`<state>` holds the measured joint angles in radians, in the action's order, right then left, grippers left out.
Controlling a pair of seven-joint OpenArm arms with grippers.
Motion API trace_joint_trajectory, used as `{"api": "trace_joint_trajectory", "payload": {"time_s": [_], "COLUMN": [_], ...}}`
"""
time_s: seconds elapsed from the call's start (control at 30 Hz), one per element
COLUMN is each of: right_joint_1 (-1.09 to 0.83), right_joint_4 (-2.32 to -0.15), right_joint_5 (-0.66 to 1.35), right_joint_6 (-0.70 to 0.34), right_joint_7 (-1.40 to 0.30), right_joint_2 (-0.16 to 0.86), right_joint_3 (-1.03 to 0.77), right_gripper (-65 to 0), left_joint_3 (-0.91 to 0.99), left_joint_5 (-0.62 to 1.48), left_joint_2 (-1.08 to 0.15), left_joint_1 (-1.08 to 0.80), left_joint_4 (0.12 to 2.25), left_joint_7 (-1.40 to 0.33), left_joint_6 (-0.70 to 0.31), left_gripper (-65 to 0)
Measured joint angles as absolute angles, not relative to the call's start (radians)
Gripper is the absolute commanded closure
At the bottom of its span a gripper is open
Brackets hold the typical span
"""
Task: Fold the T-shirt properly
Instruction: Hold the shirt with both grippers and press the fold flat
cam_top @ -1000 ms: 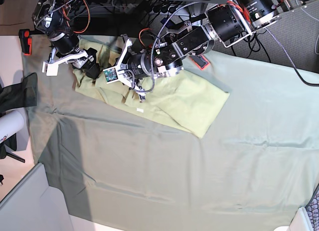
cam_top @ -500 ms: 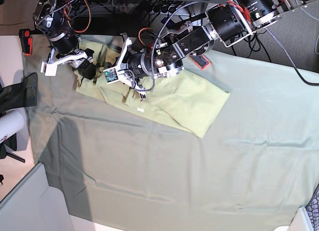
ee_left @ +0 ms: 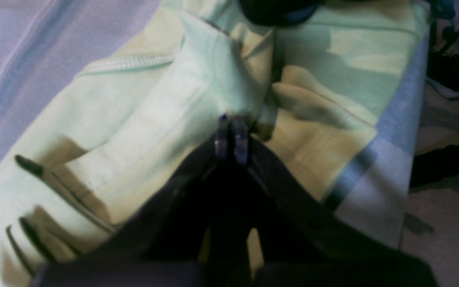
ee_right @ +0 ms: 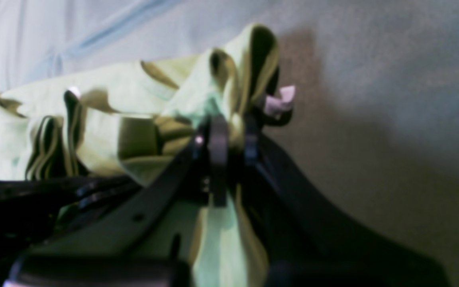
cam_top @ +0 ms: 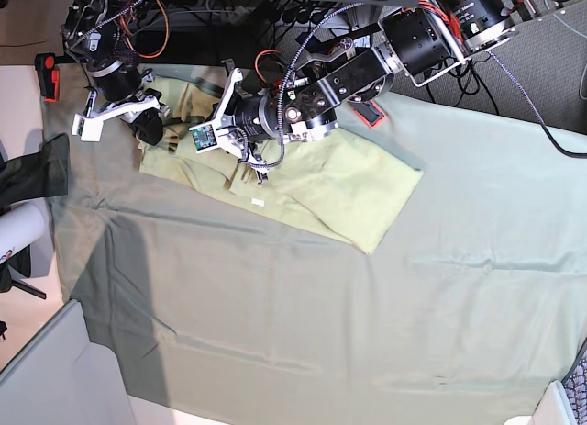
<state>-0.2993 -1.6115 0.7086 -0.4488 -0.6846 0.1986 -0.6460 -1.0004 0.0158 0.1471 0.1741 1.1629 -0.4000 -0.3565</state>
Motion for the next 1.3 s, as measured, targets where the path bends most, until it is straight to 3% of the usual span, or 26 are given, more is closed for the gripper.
{"api": "trace_joint_trajectory", "payload": {"time_s": [0.13, 0.27, 0.3, 0.37, 0.63, 0.7, 0.8, 0.83, 1.3], "right_joint_1": [-0.299, -0.299, -0.299, -0.299, -0.296, -0.296, -0.296, -0.296, -0.296], "right_joint_4": [-1.612, -1.612, -1.612, -1.612, -1.612, -1.612, -1.612, -1.612, -1.612], "right_joint_5": [0.709, 0.702, 0.702, 0.702, 0.693, 0.66, 0.651, 0.652, 0.646], "right_joint_6": [-0.449, -0.448, -0.448, -0.448, -0.448, -0.448, -0.448, -0.448, -0.448], "right_joint_7": [-0.685, -0.672, -0.666, -0.666, -0.644, -0.64, -0.64, -0.64, -0.64], "right_joint_2": [0.198, 0.191, 0.185, 0.17, 0.147, 0.147, 0.147, 0.147, 0.147], "right_joint_3": [-0.646, -0.646, -0.647, -0.645, -0.626, -0.626, -0.626, -0.626, -0.626], "right_gripper": [-1.2, -29.1, -34.2, -37.0, -35.0, -24.7, -1.9, 0.0, 0.0], "left_joint_3": [-1.0, -1.0, -1.0, -1.0, -1.0, -1.0, -1.0, -1.0, -1.0], "left_joint_5": [0.016, 0.016, 0.016, 0.016, 0.016, 0.016, 0.016, 0.016, 0.037], "left_joint_2": [0.147, 0.147, 0.147, 0.147, 0.147, 0.147, 0.147, 0.147, 0.143], "left_joint_1": [0.175, 0.174, 0.174, 0.174, 0.172, 0.172, 0.172, 0.172, 0.168], "left_joint_4": [1.163, 1.163, 1.163, 1.163, 1.163, 1.163, 1.163, 1.163, 1.198], "left_joint_7": [-0.4, -0.4, -0.4, -0.4, -0.4, -0.4, -0.4, -0.4, -0.422], "left_joint_6": [-0.358, -0.359, -0.359, -0.359, -0.359, -0.359, -0.359, -0.359, -0.384], "left_gripper": [0.0, 0.0, 0.0, 0.0, 0.0, 0.0, 0.0, 0.0, 0.0]}}
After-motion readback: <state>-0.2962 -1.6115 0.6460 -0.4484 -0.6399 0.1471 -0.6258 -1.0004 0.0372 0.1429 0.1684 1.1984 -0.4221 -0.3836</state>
